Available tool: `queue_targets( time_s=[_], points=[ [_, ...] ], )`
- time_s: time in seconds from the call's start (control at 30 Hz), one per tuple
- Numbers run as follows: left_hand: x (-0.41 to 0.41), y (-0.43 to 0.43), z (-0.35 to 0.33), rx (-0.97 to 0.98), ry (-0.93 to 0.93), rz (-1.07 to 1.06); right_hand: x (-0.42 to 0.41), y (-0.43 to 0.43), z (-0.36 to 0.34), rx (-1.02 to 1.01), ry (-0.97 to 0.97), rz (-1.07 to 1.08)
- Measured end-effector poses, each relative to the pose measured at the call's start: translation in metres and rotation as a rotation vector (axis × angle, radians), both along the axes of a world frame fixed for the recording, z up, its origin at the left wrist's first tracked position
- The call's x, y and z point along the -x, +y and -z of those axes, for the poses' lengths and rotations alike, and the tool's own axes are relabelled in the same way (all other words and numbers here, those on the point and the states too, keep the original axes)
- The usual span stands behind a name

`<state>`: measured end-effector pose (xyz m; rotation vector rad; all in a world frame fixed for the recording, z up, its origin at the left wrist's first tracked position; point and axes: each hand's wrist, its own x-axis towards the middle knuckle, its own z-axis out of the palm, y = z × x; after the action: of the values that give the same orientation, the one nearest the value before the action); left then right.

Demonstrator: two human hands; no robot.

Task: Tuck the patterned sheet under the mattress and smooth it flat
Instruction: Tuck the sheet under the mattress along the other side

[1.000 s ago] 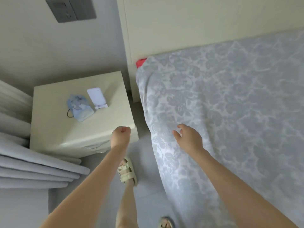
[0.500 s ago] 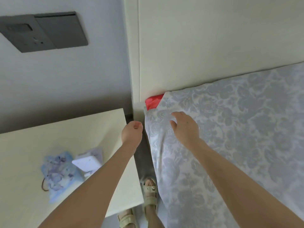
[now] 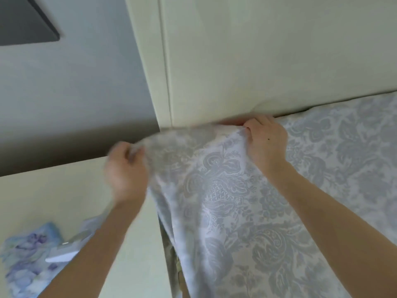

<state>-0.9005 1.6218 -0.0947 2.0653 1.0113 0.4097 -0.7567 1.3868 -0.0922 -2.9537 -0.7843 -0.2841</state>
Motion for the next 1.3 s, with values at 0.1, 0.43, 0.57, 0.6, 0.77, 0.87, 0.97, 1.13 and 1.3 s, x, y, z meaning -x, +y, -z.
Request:
queue_targets(
  time_s=[0.1, 0.43, 0.57, 0.6, 0.77, 0.87, 0.97, 1.13, 1.3],
  points=[
    [-0.014, 0.015, -0.006, 0.068, 0.071, 0.008, 0.012, -0.005, 0.002, -0.063, -0.102, -0.007],
    [-0.004, -0.061, 0.029, 0.441, 0.626, 0.431, 0.009, -0.020, -0.007, -0.139, 0.227, 0.599],
    [-0.013, -0.076, 0.047, 0.823, 0.311, 0.101, -0.016, -0.027, -0.009, -0.087, 0.569, 0.867],
    [-0.016, -0.076, 0.048, 0.783, 0.265, 0.062, -0.022, -0.025, -0.007, -0.131, 0.610, 0.885],
    [-0.018, -0.066, 0.037, 0.408, 0.264, 0.158, -0.044, -0.005, 0.007, -0.191, 0.593, 0.834],
    [-0.026, -0.060, 0.005, 0.195, 0.189, 0.191, -0.052, -0.001, -0.003, -0.302, 0.537, 0.895],
    [-0.028, -0.060, -0.021, -0.037, 0.016, 0.199, -0.054, -0.009, -0.022, -0.558, 0.283, 0.934],
    [-0.036, -0.057, 0.024, -0.020, 0.114, 0.036, -0.051, 0.000, 0.001, -0.621, 0.299, 0.890],
    [-0.048, -0.024, 0.079, 0.063, 0.442, -0.072, -0.050, -0.001, 0.050, -0.591, 0.506, 0.835]
  ],
)
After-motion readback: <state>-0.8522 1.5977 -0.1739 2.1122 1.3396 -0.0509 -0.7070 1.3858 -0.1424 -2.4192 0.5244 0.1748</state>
